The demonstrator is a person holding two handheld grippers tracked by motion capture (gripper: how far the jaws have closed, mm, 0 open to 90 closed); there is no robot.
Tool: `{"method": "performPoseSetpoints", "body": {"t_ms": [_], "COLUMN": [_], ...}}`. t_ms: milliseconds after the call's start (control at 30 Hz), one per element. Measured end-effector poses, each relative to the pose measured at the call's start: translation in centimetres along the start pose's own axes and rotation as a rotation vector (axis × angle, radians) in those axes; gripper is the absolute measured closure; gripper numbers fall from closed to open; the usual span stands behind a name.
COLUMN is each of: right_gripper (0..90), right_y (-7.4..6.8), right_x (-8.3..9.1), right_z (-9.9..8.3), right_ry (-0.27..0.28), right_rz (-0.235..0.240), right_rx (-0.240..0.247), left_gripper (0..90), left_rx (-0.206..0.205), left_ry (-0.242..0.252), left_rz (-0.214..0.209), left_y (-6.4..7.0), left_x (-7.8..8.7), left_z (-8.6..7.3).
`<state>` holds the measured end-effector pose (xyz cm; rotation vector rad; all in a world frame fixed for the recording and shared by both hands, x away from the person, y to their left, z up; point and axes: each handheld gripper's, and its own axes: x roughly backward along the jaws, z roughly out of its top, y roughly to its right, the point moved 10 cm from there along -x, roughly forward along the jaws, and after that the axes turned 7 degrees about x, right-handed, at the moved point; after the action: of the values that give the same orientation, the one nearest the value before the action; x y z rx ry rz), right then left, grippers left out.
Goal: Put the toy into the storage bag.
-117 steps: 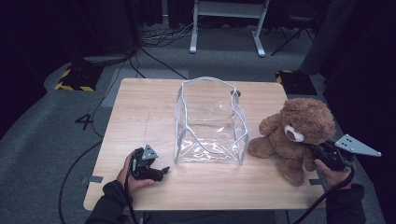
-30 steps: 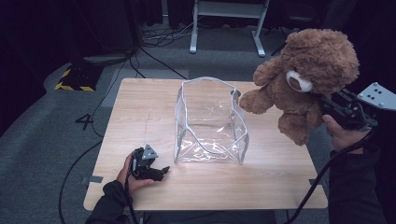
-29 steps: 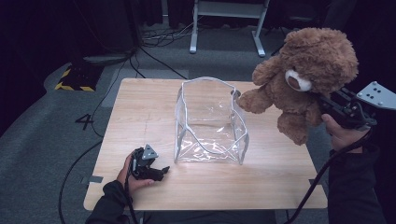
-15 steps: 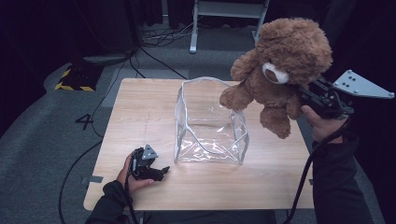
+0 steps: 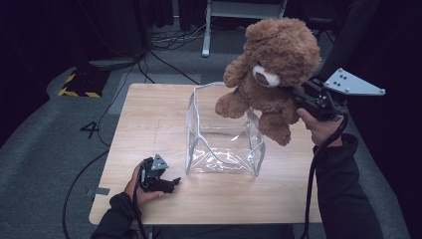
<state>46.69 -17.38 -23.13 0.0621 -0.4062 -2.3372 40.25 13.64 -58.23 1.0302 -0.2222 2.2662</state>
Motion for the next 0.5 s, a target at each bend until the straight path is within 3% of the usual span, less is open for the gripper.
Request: {"method": "performPoseSetpoints", "body": {"t_ms": [333,500], "right_gripper": [72.7,72.6], "right_y": [-2.5,-3.0], "right_x": [-3.3,-4.2], "right_z": [0.2,0.4], "right_ry": [-0.018,-0.027], "right_rz": [0.040,0.045], "right_rx": [-0.001,-0.003], "left_gripper": [14.7,14.7], "left_rx": [0.000,0.000], "left_ry": [0.000,0.000], "left_rz": [0.001,0.001], "left_y": [0.0,0.0], "left_x": [0.0,0.0], "left_z": [0.0,0.0]}}
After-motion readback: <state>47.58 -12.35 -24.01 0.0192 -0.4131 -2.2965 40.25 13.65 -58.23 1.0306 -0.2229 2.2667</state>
